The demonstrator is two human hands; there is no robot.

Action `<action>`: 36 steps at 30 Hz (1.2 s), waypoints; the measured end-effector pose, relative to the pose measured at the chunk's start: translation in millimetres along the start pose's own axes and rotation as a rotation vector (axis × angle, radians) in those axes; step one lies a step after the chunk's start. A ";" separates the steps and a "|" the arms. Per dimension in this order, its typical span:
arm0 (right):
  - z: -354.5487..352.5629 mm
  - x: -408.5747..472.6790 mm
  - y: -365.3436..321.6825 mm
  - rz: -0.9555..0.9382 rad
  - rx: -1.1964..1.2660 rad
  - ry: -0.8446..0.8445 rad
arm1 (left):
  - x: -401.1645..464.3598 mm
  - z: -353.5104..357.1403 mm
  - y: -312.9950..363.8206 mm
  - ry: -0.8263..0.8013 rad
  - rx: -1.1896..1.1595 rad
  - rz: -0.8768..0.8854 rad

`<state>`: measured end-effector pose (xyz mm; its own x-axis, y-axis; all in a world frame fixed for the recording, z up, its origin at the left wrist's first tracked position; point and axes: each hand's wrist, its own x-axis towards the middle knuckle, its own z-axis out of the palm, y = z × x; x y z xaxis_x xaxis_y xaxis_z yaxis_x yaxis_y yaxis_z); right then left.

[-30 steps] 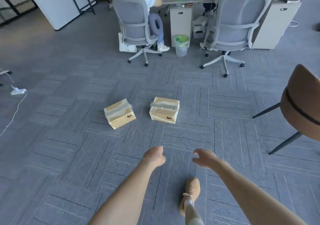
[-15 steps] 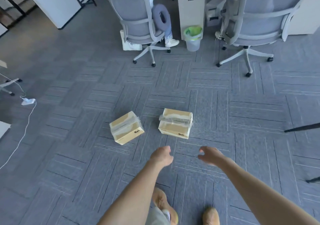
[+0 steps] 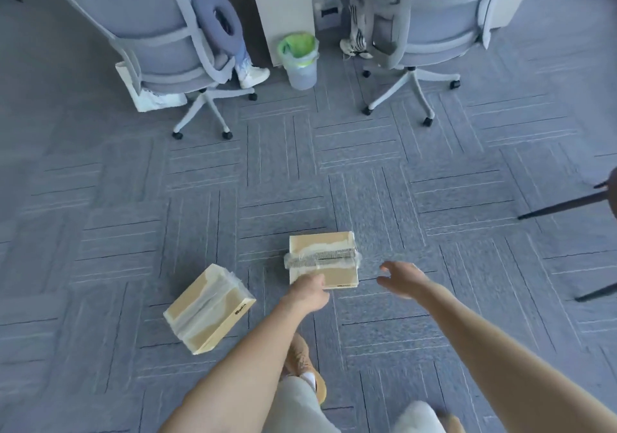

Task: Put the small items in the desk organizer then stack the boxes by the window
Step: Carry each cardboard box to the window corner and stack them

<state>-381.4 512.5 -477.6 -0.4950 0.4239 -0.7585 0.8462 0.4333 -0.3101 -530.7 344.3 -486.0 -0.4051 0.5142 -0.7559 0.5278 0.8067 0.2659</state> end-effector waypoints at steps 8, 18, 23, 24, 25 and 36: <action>30.4 113.0 -30.7 0.104 0.078 -0.052 | 111.3 -20.0 -70.0 -0.081 0.017 0.006; 156.6 273.2 37.9 0.162 0.070 -0.084 | 249.4 110.7 -151.1 -0.082 -0.068 -0.117; 244.2 353.6 71.0 0.177 0.048 -0.077 | 325.2 191.2 -196.8 -0.069 -0.058 -0.115; 261.3 367.8 77.7 0.188 0.053 -0.081 | 338.4 206.3 -207.9 -0.078 -0.067 -0.128; 278.1 380.2 84.2 0.200 0.050 -0.083 | 350.4 220.2 -219.0 -0.088 -0.069 -0.143; 391.4 468.6 141.6 0.325 0.172 -0.086 | 443.1 317.7 -303.6 -0.028 -0.050 -0.217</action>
<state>-416.4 461.2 -1101.3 -0.1825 0.4457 -0.8764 0.9809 0.1442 -0.1309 -633.2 234.8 -1091.7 -0.4839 0.3188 -0.8150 0.3920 0.9116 0.1239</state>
